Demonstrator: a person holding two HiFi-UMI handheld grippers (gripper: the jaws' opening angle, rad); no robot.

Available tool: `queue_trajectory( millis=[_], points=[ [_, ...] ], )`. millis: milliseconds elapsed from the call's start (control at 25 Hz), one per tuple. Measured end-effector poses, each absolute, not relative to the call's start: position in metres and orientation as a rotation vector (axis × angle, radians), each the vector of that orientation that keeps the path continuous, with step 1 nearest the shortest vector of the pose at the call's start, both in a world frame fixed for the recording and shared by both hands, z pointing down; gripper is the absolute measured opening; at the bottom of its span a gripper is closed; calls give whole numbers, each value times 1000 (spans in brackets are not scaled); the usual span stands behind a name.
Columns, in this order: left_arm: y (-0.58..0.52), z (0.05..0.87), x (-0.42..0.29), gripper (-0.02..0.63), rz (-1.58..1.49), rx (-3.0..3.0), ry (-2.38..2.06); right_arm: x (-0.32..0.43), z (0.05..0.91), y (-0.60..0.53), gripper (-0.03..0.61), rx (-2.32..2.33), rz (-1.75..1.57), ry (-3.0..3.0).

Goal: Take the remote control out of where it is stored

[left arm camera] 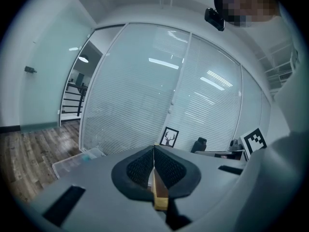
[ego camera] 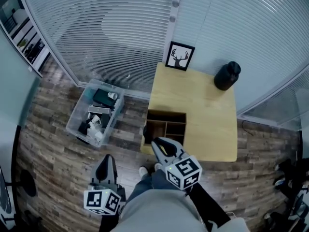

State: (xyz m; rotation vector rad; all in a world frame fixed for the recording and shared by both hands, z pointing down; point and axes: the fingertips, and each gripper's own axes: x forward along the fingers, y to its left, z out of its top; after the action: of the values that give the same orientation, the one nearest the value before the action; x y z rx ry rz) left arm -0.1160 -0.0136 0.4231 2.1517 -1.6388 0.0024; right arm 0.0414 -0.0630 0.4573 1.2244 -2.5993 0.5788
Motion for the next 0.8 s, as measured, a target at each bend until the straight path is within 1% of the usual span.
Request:
queue_trajectory(
  millis=[80,160,800],
  points=[
    [-17,425,-113,9,7,2148,-1635,38,462,-66,69,1180,572,-2595],
    [-20,426,-110,9,15,2141,-1639,37,467,-70,97,1145,559,-2583],
    [-30,428,-106,9,22,2141,-1631,28,492,-88,140,1065,521,-2552]
  ],
)
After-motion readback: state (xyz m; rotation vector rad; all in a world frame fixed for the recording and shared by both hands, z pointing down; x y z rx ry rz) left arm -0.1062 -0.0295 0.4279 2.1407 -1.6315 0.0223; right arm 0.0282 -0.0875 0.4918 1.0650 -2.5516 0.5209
